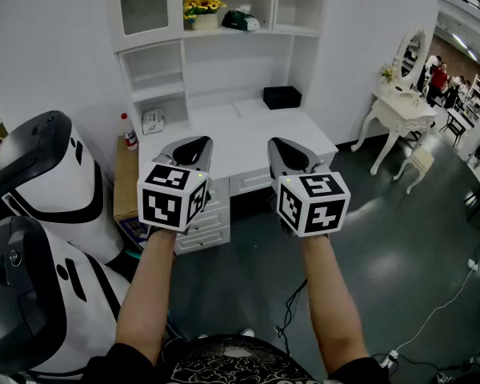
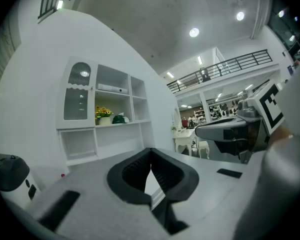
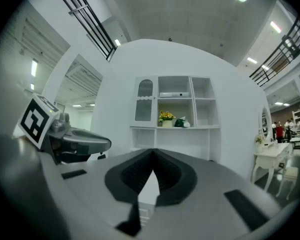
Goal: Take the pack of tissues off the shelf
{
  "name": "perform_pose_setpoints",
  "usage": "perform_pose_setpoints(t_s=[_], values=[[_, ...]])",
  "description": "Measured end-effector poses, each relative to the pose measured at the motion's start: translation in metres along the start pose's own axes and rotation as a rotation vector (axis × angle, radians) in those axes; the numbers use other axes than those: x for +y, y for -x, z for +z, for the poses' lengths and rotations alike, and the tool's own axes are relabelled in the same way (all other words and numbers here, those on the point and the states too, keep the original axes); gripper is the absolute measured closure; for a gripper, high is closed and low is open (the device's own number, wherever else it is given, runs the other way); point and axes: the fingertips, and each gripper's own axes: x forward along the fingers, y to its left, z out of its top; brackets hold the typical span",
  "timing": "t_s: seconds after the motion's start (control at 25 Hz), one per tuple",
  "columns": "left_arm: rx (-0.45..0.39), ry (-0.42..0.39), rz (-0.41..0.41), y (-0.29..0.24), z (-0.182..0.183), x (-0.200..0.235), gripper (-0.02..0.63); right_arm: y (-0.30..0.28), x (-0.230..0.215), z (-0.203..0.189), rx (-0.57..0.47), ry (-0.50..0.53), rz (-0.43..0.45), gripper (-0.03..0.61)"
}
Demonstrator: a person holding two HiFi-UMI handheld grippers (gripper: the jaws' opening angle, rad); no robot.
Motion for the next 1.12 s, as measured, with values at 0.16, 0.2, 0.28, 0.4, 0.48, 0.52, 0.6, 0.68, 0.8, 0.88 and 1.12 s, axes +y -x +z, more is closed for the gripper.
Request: perform_pose_setpoints(t_s=[0.16,0.2,0.28,0.4,0.48,0.52,0.6,0.68,0.8,0.88,1.12], values=[[0.009,-0.002,0.007,-0.010,-0.003,-0.013,0.609,0.003,-0.011,-0.005,0.000,0.001,0.013,0.574],[0.011,0.000,0.010,-0.012,-0.003,-0.014,0.609,0.003,-0.013,-0.006,0.000,0.002,0.019,0.574],[0.014,0.005,0.016,-0.016,-0.003,-0.017,0.609,0.001,-0.017,-0.006,-0.003,0.003,0.030,0.574],[0.016,0.001,0.022,-0.023,-0.003,-0.021,0.609,-0.002,-0.023,-0.008,-0.009,-0.001,0.043,0.567],[0.018,-0.001,0.027,-0.027,-0.003,-0.022,0.609,-0.006,-0.026,-0.009,-0.010,-0.002,0.052,0.554],[0.019,-0.001,0.030,-0.030,-0.003,-0.021,0.610,-0.008,-0.028,-0.010,-0.010,-0.002,0.054,0.554],[0.021,0.001,0.035,-0.036,-0.004,-0.019,0.609,-0.013,-0.033,-0.012,-0.009,-0.002,0.057,0.548],[0.022,0.002,0.040,-0.043,-0.005,-0.017,0.609,-0.020,-0.037,-0.015,-0.007,-0.003,0.062,0.543],[0.023,-0.002,0.043,-0.057,-0.006,-0.012,0.609,-0.032,-0.044,-0.018,-0.009,0.006,0.063,0.535],[0.023,-0.004,0.044,-0.067,-0.007,-0.007,0.609,-0.042,-0.049,-0.019,-0.010,0.009,0.067,0.525],[0.020,-0.004,0.040,-0.109,-0.009,0.018,0.609,-0.085,-0.068,-0.021,-0.003,0.017,0.076,0.486]])
